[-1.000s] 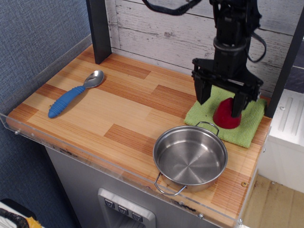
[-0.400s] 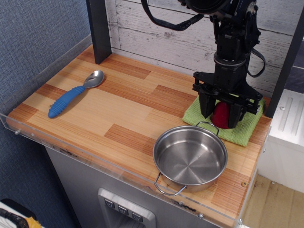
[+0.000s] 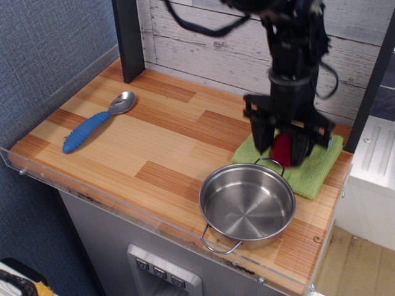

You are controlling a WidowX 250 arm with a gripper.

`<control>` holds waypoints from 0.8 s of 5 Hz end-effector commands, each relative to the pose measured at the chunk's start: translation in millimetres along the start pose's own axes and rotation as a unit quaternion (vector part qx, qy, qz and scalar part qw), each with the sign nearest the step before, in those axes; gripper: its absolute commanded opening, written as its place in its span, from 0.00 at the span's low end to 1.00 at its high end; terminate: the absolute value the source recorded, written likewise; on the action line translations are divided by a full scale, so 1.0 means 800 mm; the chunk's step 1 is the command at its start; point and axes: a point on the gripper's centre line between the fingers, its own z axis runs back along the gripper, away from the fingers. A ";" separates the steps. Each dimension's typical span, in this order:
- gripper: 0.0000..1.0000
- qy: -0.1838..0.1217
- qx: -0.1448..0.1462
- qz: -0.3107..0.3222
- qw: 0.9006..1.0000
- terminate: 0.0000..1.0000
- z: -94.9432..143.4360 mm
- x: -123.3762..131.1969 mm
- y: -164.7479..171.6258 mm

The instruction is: Place the beetroot in the pan

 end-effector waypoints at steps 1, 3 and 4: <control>0.00 -0.122 -0.012 0.009 0.992 0.00 0.090 -0.018 0.002; 0.00 -0.105 -0.030 0.004 0.994 0.00 0.084 -0.081 -0.017; 0.00 -0.053 -0.020 -0.001 0.998 0.00 0.054 -0.103 -0.017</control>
